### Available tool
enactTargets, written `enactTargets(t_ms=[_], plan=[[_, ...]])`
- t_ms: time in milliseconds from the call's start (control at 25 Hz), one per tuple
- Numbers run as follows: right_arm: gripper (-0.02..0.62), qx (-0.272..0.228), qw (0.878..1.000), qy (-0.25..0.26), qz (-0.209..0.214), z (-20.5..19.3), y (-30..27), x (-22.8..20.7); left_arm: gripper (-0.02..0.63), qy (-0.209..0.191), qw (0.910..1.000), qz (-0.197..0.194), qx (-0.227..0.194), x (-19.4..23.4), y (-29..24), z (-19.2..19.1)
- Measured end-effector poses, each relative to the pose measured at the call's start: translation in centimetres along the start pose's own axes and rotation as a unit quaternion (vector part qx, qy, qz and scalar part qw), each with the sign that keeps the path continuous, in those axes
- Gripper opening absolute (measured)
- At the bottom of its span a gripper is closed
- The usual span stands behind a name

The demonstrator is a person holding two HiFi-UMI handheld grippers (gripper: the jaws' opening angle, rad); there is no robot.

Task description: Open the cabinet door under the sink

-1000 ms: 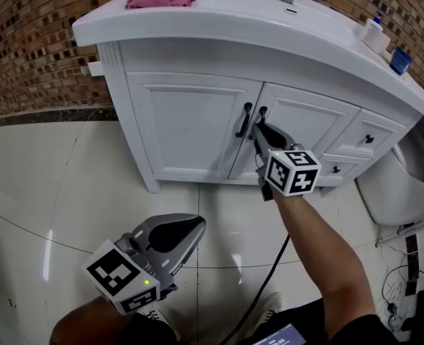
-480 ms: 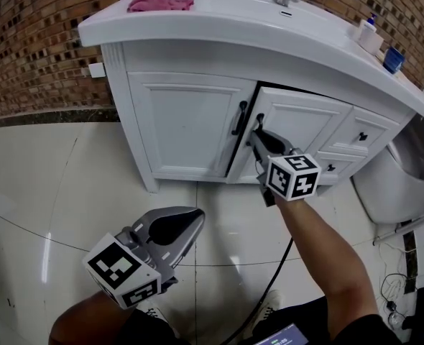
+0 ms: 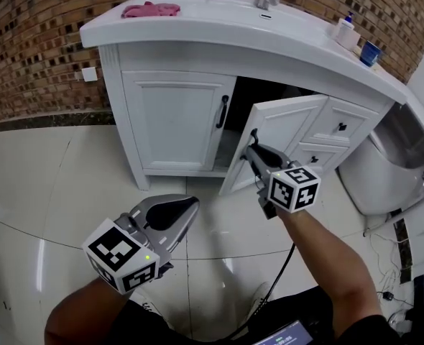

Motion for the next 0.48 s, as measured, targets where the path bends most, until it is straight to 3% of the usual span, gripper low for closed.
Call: enactTargets(t_ms=[280, 480], plan=[[0.037, 0.014, 1.0, -0.003, -0.012, -1.3, 5.7, 0.2, 0.006, -0.038, 0.9992, -0.01, -0.005, -2.6, 0.2, 0.5], [0.037, 0.014, 1.0, -0.003, -0.028, -1.9, 8.5, -0.3, 0.006, -0.034, 0.999, -0.018, -0.024, -4.6, 0.8, 1.3]])
Point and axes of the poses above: the fingertips, and each gripper's own axes: y backward along the fingers, x to its left, z out of its top, the point moved 5 cm from there along y, backward along the fingers, and after that the axes turned 1 degree about x, right-handed, at the moved point
